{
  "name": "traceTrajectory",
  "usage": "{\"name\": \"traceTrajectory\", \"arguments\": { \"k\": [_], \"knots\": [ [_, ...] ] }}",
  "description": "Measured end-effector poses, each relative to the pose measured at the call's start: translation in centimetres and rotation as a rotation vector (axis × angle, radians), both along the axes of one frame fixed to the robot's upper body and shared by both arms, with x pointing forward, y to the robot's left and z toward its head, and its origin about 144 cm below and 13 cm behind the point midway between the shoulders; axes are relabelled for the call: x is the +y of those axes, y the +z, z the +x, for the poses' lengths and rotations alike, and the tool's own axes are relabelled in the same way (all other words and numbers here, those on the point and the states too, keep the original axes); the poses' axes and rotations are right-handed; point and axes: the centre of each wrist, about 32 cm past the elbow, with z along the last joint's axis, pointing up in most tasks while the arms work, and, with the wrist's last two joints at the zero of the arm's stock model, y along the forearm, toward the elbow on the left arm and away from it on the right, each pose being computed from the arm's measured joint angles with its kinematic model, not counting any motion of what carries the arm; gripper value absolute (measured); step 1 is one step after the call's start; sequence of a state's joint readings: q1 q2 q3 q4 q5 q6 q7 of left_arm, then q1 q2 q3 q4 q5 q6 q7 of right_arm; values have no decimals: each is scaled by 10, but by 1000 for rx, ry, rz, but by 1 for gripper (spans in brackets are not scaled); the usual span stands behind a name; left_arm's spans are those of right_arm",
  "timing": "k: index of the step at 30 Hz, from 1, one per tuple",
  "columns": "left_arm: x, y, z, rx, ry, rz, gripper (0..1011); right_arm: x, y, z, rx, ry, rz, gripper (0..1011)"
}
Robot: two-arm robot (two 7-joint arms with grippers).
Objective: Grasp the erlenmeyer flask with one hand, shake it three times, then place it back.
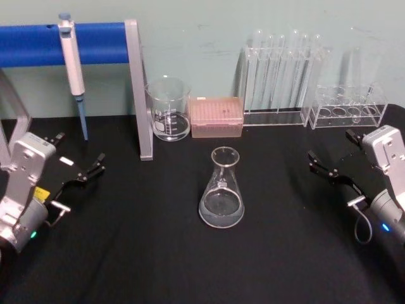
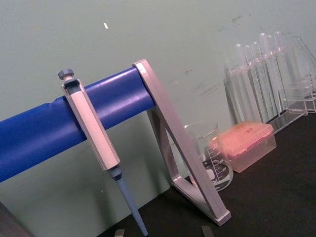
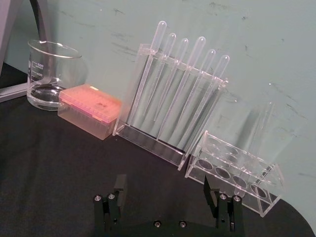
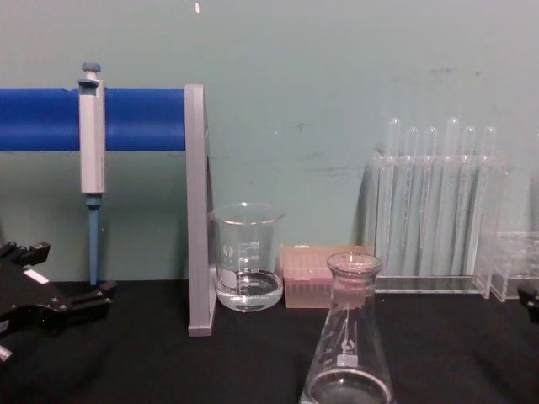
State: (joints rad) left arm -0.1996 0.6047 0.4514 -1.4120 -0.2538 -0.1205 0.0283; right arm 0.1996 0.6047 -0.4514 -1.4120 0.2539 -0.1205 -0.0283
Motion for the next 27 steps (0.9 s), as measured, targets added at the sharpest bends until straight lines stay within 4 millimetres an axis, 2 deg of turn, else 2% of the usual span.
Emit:
{"name": "traceTrajectory", "arguments": {
  "k": [27],
  "knots": [
    [0, 0, 0, 0, 0, 0, 1001, 0, 0, 0, 0, 0, 0, 1000]
  ]
}}
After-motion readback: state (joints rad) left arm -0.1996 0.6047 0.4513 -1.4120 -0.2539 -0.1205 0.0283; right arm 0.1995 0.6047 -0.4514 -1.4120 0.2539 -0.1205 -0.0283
